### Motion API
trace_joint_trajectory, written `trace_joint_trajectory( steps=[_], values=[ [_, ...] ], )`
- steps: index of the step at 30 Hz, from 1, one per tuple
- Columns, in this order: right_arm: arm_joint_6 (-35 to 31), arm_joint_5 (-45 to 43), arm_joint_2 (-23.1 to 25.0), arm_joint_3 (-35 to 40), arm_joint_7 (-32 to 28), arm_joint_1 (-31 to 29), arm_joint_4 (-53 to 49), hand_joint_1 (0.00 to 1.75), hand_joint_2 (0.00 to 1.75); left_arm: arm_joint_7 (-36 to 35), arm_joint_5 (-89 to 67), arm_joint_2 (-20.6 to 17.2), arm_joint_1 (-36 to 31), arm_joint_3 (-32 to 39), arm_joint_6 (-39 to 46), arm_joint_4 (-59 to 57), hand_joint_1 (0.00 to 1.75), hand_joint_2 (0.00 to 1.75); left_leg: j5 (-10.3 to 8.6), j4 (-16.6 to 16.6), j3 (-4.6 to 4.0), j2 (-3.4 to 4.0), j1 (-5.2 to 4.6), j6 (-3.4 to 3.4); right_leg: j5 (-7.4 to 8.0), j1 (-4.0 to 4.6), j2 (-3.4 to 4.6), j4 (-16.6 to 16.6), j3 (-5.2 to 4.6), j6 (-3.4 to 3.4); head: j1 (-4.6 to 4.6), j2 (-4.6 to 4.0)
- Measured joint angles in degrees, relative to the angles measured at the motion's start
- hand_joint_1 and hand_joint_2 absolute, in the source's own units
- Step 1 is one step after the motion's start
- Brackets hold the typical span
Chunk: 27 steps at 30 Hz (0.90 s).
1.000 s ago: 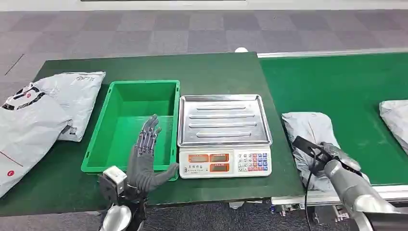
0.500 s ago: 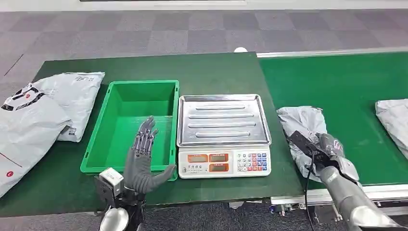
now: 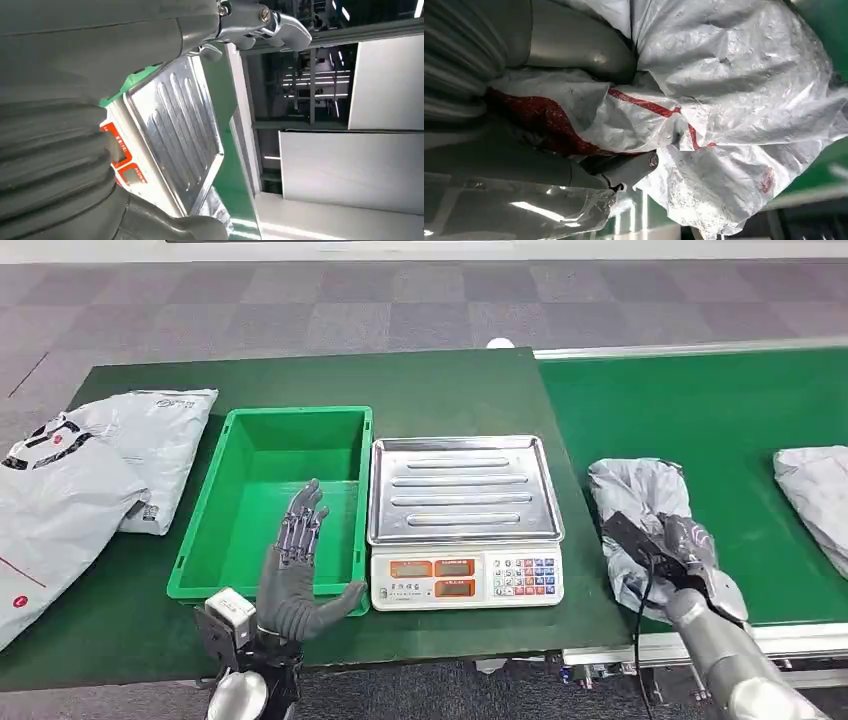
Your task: Moved the parcel from conveyor to table for the left to box.
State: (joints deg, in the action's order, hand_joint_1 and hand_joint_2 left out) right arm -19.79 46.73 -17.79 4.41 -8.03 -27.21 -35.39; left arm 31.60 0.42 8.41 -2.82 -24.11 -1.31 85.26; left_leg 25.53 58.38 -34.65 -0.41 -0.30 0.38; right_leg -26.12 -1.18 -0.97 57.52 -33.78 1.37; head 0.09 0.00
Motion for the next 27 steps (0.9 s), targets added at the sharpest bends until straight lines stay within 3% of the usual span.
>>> trace_joint_trajectory(
  steps=[8,23,25,27],
  values=[
    [-13.7,-7.1,0.4,-4.5,-8.8,4.0,-10.8,1.75,1.75,0.2,-0.2,0.4,-0.2,0.6,-1.0,-0.2,0.00,1.75,0.00,0.0,-0.03,-0.03,0.00,0.00,-0.01,0.00,-0.03,0.0,-0.02,0.00,0.00,-0.02],
    [-14.3,-7.8,0.8,-8.5,-9.2,7.4,-20.9,1.75,1.75,0.3,-0.4,0.9,-0.3,1.3,-1.1,-0.2,0.00,1.75,0.02,0.0,-0.02,0.03,0.00,-0.02,-0.01,0.00,0.06,0.0,-0.04,0.00,0.00,-0.02],
    [-17.1,-10.7,2.0,-10.0,-14.9,8.9,-24.2,1.75,1.75,0.5,-0.7,1.0,-0.4,1.3,-1.5,-0.3,0.00,1.75,0.00,0.0,-0.07,-0.04,0.00,0.00,0.00,0.00,-0.05,0.0,-0.04,-0.01,0.00,0.00],
    [-19.4,-9.5,4.7,-13.2,-22.2,12.0,-35.8,1.75,1.75,0.7,-1.2,1.1,-1.1,1.3,-1.7,-0.7,0.00,1.75,0.00,0.0,-0.10,-0.07,0.00,-0.03,-0.02,0.00,-0.06,0.0,-0.09,-0.02,-0.02,0.00]
  ],
)
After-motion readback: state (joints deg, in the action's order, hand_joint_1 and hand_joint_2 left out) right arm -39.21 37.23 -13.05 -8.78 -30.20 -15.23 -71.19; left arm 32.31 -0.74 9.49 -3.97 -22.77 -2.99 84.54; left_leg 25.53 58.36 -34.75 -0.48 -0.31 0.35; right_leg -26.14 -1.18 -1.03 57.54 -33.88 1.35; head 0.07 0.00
